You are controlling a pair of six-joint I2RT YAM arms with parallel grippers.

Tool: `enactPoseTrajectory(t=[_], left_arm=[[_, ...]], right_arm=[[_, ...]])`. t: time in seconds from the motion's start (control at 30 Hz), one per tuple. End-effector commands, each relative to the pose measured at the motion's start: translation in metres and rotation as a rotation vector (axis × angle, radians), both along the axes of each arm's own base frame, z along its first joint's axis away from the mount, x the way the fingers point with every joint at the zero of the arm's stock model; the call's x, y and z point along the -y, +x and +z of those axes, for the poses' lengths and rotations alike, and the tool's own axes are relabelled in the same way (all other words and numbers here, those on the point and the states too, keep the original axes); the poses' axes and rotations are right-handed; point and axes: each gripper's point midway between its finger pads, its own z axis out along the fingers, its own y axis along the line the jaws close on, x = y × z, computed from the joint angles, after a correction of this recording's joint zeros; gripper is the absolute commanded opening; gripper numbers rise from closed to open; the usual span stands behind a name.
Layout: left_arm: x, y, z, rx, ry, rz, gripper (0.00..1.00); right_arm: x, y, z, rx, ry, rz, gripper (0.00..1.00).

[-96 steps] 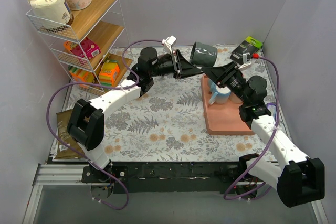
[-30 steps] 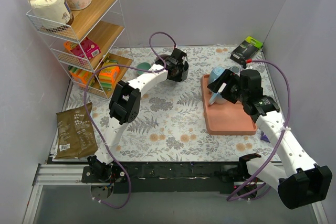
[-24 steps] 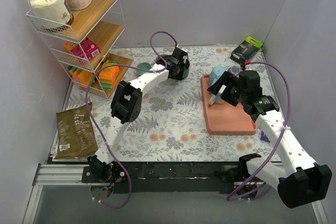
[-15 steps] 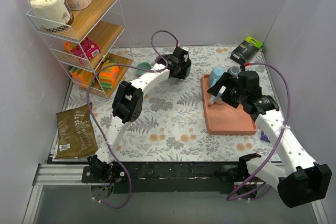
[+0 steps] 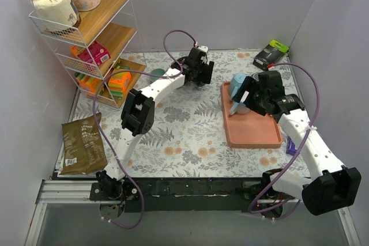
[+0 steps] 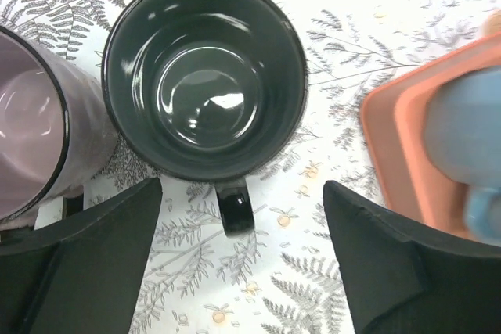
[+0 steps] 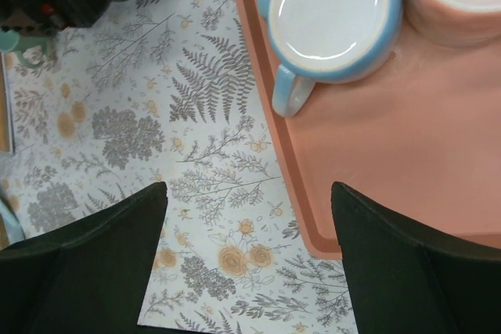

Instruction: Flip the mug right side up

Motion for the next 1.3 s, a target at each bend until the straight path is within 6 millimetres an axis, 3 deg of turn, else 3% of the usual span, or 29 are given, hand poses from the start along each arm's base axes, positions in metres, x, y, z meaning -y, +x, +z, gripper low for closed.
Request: enactPoseTrajectory(t=[0.0, 0.07, 0.1, 0.17, 0.2, 0.23, 0.27, 0.3, 0.33, 0.37, 0.4, 0.43, 0.53, 0.57, 0.63, 0.67, 0.93, 1.27], left_arm=[[0.003, -0.016, 0.132, 0.156, -0.187, -0.026, 0.87], [-0.002, -0.027, 0.137, 0.151, -0.195, -0.031, 0.98], [-0.008, -0.034, 0.16, 0.18, -0.217, -0.032, 0.98], [-0.018, -0.045, 0.158, 0.171, -0.204, -0.026, 0.98], [-0.026, -0.055, 0.179, 0.201, -0.222, -0.027, 0.98], [-0.03, -0.06, 0.18, 0.206, -0.217, -0.031, 0.98], [-0.038, -0.068, 0.167, 0.19, -0.197, -0.026, 0.98], [-0.043, -0.073, 0.167, 0.195, -0.195, -0.025, 0.98], [-0.052, -0.083, 0.186, 0.227, -0.215, -0.023, 0.98], [-0.057, -0.087, 0.185, 0.235, -0.215, -0.021, 0.98], [-0.065, -0.094, 0.168, 0.208, -0.194, -0.014, 0.98], [-0.075, -0.101, 0.179, 0.227, -0.209, -0.005, 0.98], [-0.095, -0.113, 0.167, 0.187, -0.222, 0.032, 0.98], [-0.101, -0.119, 0.178, 0.194, -0.253, 0.044, 0.98], [-0.111, -0.126, 0.169, 0.17, -0.264, 0.058, 0.98], [-0.115, -0.131, 0.178, 0.188, -0.284, 0.058, 0.98], [-0.134, -0.132, 0.185, 0.205, -0.298, 0.089, 0.98], [-0.138, -0.125, 0.184, 0.178, -0.343, 0.11, 0.98]], right_arm=[[0.02, 0.008, 0.004, -0.003, -0.115, -0.05, 0.91], [0.021, 0.009, -0.005, -0.021, -0.13, -0.075, 0.9], [0.019, 0.011, -0.007, -0.018, -0.134, -0.08, 0.89], [0.015, 0.013, -0.012, -0.007, -0.161, -0.098, 0.89], [0.011, 0.017, -0.014, -0.002, -0.163, -0.11, 0.89], [0.009, 0.019, -0.015, 0.0, -0.176, -0.121, 0.88], [0.006, 0.02, -0.016, 0.009, -0.21, -0.132, 0.88], [0.004, 0.025, -0.021, -0.004, -0.22, -0.154, 0.88], [0.003, 0.026, -0.024, -0.009, -0.235, -0.165, 0.88], [0.004, 0.028, -0.025, -0.006, -0.266, -0.194, 0.86], [0.004, 0.031, -0.032, -0.032, -0.297, -0.21, 0.86], [0.005, 0.032, -0.035, -0.045, -0.298, -0.249, 0.84], [0.015, 0.035, -0.047, -0.083, -0.372, -0.35, 0.75], [0.015, 0.037, -0.055, -0.104, -0.392, -0.353, 0.73], [0.014, 0.044, -0.054, -0.098, -0.398, -0.368, 0.7], [0.014, 0.046, -0.06, -0.109, -0.407, -0.377, 0.7], [0.006, 0.054, -0.076, -0.142, -0.394, -0.396, 0.66], [0.004, 0.051, -0.095, -0.178, -0.388, -0.414, 0.53]])
